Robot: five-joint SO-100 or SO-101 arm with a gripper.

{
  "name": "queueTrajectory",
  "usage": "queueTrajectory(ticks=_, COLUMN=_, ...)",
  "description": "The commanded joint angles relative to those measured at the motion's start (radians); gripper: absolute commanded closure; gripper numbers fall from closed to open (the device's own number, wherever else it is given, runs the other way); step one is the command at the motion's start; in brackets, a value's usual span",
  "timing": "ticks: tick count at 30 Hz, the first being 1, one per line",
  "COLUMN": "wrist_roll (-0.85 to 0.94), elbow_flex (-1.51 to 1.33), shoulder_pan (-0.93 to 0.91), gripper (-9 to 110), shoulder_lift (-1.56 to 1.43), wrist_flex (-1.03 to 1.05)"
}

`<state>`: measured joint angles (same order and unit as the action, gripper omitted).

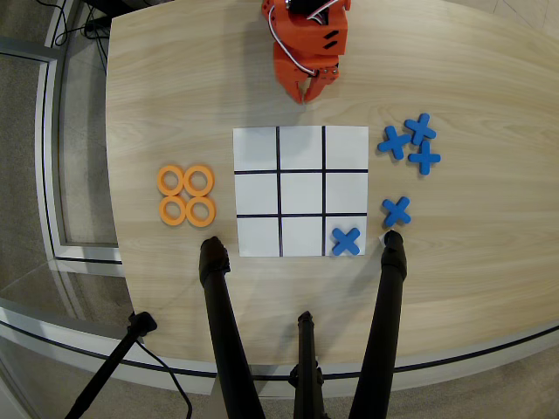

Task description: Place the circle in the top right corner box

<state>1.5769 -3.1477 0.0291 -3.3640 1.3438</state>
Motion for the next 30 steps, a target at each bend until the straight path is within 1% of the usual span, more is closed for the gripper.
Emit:
queueTrajectory(ticks=1, wrist_roll=-0.002, elbow_flex=-0.055, shoulder_pan=-0.014, gripper=102, shoulder_lift=0.006, wrist_flex=0.000)
queueTrajectory(ticks=6, wrist_roll=0.014, elbow_flex=-0.015, shoulder_pan=-0.067, gripper=101, shoulder_lift=0.064, wrist_flex=-0.020)
queueTrajectory(ticks=10, wrist_roll=0.051, elbow_flex=0.169, shoulder_pan=-0.149, gripper=99, shoulder_lift=0.276, wrist_flex=-0.015)
queueTrajectory(ticks=13, wrist_roll=0.067, elbow_flex=0.333, shoulder_pan=-0.202, gripper=95, shoulder_lift=0.477, wrist_flex=-0.044)
queueTrajectory(ticks=17, wrist_roll=0.057, elbow_flex=0.537, shoulder_pan=-0.265, gripper=89, shoulder_lift=0.764, wrist_flex=-0.163)
queueTrajectory(ticks=22, wrist_roll=0.071, elbow_flex=0.765, shoulder_pan=-0.376, gripper=89, shoulder_lift=1.129, wrist_flex=-0.341)
queueTrajectory(ticks=27, wrist_roll=0.084, elbow_flex=0.900, shoulder_pan=-0.443, gripper=89, shoulder_lift=1.427, wrist_flex=-0.574)
queueTrajectory(ticks=30, wrist_roll=0.100, elbow_flex=1.000, shoulder_pan=-0.474, gripper=87, shoulder_lift=1.548, wrist_flex=-0.597)
